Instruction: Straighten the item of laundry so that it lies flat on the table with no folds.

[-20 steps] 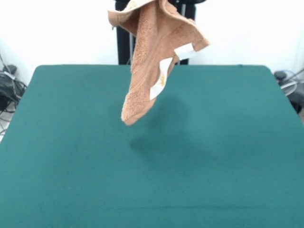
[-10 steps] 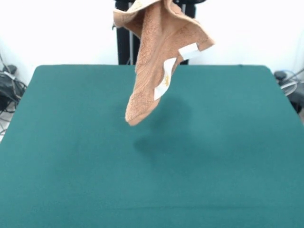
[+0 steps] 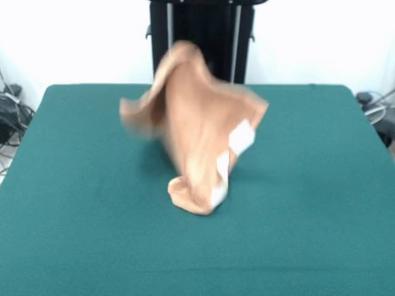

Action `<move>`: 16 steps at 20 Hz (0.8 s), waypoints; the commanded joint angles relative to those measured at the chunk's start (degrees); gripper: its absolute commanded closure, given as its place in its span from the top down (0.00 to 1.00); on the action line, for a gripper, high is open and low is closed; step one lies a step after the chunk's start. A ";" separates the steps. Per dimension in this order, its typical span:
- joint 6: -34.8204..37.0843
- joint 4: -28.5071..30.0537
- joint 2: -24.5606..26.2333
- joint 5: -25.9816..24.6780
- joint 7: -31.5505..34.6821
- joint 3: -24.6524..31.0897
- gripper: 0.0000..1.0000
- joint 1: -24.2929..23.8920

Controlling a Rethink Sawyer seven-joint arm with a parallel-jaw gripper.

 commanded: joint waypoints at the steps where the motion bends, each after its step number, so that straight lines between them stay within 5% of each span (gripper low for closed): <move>1: -0.18 4.39 2.68 -3.76 5.53 1.00 1.00 1.27; 16: 1.99 1.94 1.91 -2.21 1.53 1.92 1.00 -0.88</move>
